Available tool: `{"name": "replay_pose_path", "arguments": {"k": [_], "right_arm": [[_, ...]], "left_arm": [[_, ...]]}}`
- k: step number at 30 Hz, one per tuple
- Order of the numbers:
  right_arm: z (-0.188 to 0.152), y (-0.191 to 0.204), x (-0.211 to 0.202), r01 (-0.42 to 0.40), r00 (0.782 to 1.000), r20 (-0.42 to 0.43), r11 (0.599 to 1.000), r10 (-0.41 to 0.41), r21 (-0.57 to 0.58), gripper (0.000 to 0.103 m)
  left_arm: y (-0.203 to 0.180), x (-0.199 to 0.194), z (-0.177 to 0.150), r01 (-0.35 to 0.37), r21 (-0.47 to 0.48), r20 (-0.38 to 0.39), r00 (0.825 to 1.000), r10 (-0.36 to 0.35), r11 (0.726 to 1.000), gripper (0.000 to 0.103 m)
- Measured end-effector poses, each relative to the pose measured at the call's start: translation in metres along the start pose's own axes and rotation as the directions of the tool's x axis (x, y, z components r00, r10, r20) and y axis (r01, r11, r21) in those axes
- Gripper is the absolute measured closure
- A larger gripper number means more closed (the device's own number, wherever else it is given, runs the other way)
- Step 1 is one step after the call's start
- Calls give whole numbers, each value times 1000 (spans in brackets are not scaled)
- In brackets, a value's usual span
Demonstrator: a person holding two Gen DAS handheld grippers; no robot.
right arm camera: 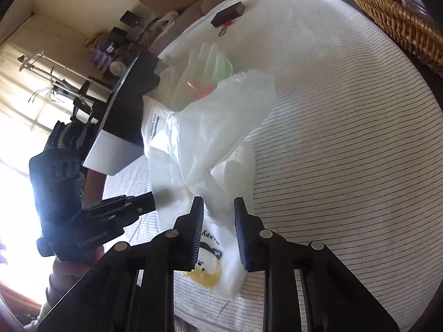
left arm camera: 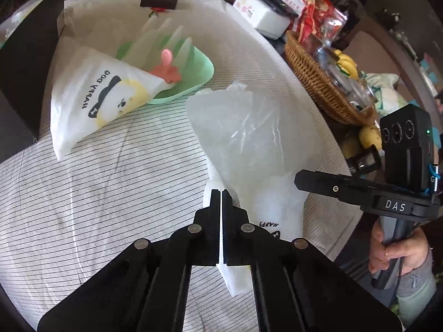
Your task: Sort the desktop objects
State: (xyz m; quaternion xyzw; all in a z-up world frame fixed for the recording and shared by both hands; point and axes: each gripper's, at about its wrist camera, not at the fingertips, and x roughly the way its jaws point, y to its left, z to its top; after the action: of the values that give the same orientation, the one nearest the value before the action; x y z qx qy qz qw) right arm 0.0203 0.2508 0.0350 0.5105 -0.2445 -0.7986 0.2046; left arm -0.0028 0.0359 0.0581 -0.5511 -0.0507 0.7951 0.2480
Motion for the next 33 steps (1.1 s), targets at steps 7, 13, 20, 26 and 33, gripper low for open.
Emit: {"name": "replay_pose_path", "arguments": {"k": [7,13,20,26,33], "right_arm": [[-3,-21,-3,55,998,0,994,-55,96,39],[-27,-12,13,-17,995,-97,994,28,110,35],[-36,-9,22,-33,992,-120,993,46,112,81],[-35,-9,13,-118,988,-85,983,131,142,94],[-32,24,-44,-257,966,7,964,257,70,95]], "left_arm": [[9,-12,-13,-58,-16,7,998,59,998,81],[-12,3,-41,27,6,-60,998,-26,1000,57],[-27,17,-60,27,30,-71,997,-25,999,72],[-13,11,-58,129,-63,-63,989,-132,990,98],[-21,-72,-47,249,-27,88,965,-245,968,99]]}}
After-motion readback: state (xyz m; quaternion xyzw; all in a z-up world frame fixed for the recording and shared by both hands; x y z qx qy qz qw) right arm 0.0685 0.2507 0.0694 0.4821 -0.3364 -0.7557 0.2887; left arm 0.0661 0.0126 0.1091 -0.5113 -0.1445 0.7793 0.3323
